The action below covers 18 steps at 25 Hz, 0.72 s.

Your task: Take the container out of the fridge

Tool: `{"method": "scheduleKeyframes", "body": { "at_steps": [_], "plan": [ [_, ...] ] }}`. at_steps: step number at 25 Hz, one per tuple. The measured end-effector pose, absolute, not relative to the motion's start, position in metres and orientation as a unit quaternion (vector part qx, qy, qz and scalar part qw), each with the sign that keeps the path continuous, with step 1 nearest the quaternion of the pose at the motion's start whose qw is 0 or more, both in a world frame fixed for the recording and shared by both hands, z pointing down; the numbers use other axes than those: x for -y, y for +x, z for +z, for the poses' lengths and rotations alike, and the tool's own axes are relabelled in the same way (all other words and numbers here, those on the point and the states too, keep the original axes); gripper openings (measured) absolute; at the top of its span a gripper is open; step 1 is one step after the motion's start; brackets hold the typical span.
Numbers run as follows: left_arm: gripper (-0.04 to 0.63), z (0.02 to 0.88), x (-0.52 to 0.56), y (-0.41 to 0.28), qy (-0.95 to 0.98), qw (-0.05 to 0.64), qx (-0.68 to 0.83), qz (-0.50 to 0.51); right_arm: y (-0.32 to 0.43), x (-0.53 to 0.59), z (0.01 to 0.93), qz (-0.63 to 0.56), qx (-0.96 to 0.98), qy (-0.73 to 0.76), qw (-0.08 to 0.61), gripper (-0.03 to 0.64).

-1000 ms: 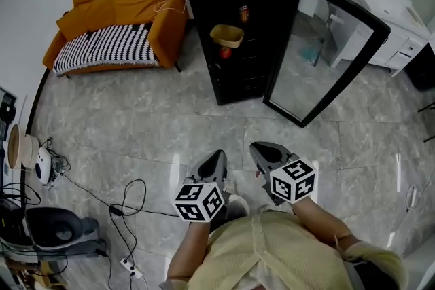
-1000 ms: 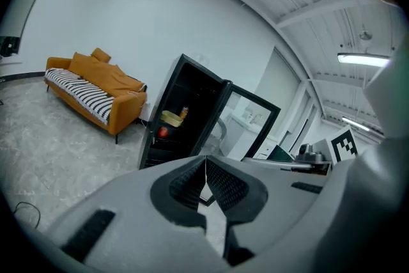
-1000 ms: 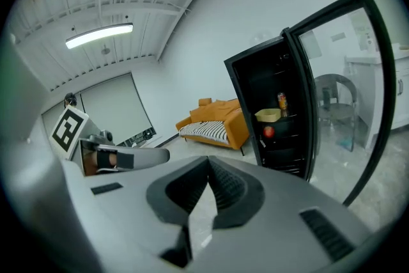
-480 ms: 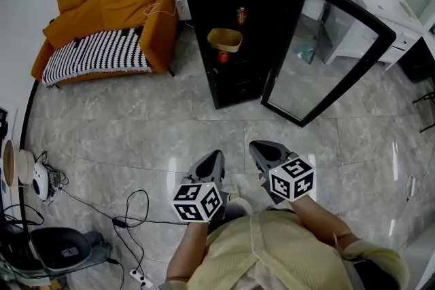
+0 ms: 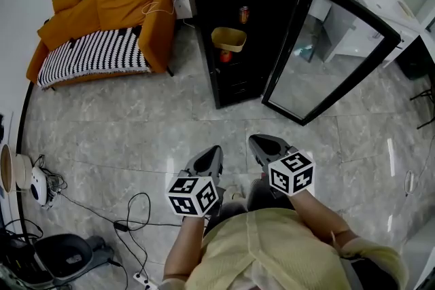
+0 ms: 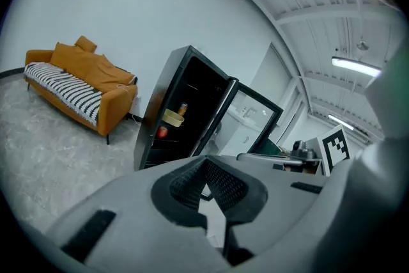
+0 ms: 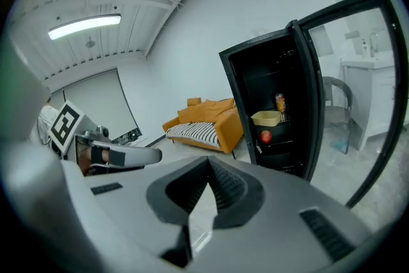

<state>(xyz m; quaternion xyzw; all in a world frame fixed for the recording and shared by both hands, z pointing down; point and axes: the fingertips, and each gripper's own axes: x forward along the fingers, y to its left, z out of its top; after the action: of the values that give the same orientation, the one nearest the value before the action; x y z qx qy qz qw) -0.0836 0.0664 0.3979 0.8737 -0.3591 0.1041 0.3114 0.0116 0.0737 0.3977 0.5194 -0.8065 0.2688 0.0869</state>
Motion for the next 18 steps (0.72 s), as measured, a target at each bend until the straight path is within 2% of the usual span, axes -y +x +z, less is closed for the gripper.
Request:
{"method": "scheduleKeyframes", "body": {
  "at_steps": [3,11,18],
  "plan": [
    [0.020,0.402,-0.062,-0.085,0.869,0.324,0.358,0.109,0.010,-0.068,0.399,0.266,0.807,0.519,0.090,0.028],
    [0.020,0.402,-0.042,-0.085,0.872,0.292,0.370,0.131,0.017,-0.034,0.402,0.254,0.813,0.515,0.099,0.028],
    [0.020,0.411,-0.011,-0.077,0.859,0.300,0.395,0.128,0.031,0.008,0.409,0.239,0.826,0.496,0.122,0.028]
  ]
}}
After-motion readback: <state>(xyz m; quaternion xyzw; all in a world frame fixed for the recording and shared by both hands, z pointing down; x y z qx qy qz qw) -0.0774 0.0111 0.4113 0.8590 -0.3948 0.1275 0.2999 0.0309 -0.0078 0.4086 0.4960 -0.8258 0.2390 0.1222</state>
